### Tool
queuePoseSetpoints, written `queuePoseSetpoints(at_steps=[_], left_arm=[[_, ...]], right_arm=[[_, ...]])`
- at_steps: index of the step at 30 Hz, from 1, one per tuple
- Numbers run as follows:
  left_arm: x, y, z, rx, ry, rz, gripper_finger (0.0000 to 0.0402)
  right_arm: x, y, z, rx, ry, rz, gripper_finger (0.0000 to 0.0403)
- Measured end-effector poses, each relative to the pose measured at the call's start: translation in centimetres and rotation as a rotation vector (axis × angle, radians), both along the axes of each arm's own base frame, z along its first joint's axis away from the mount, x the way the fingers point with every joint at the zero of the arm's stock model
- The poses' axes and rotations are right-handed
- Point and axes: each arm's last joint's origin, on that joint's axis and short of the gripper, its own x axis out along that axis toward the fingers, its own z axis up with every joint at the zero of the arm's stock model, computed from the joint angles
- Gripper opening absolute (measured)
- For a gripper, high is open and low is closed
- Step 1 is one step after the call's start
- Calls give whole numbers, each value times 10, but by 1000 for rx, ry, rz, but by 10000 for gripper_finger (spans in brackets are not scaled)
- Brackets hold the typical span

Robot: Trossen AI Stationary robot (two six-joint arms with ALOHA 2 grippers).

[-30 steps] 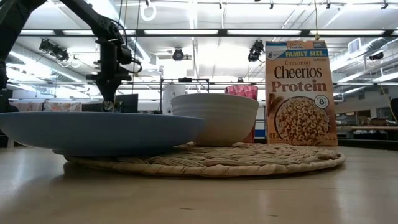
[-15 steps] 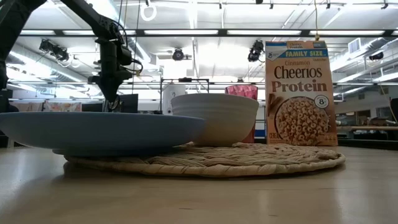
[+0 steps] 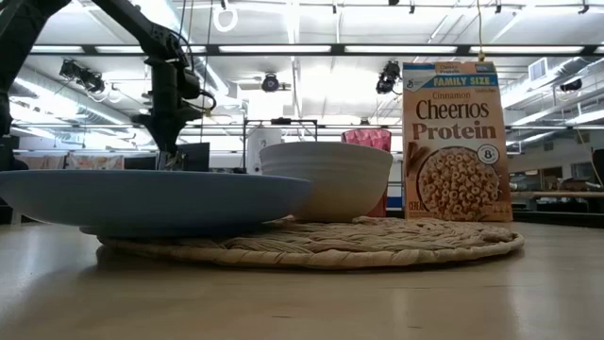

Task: Arrange a breakfast setting
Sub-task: Put the black spoon on the brown tablemat to the right of the white bowl

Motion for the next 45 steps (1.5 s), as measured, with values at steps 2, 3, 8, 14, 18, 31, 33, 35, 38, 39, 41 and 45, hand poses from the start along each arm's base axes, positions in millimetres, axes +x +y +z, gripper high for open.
queuePoseSetpoints(at_steps=[2,3,8,14,18,31,33,35,38,39,41,45], left_arm=[[-2,0,5,-6,-4,46,127],[-3,-1,8,-4,-8,74,130],[-4,-5,35,42,-56,223,137],[20,-28,61,115,-96,360,137],[65,-51,67,311,12,455,137],[138,-68,-7,666,115,841,137],[137,-65,-20,673,146,869,137],[138,-64,-29,687,164,883,137],[140,-62,-39,687,192,879,137],[140,-62,-39,689,197,874,137],[138,-62,-37,696,209,857,137],[133,-63,-30,672,247,771,143]], right_arm=[[-1,-2,1,-6,-10,-7,375],[-1,-2,2,-10,-15,-11,375],[-4,-7,4,-28,-33,-30,375],[-5,-9,4,-52,-27,-39,375],[-5,-9,3,-54,-25,-37,375],[-5,-9,1,19,-16,-31,375],[-4,-9,1,42,-18,-29,375],[-4,-9,1,66,-20,-28,375],[-4,-9,-2,105,-3,-36,375],[-4,-9,-3,117,6,-38,375],[-4,-9,-5,129,28,-41,375],[-4,-9,-9,126,64,-41,375]])
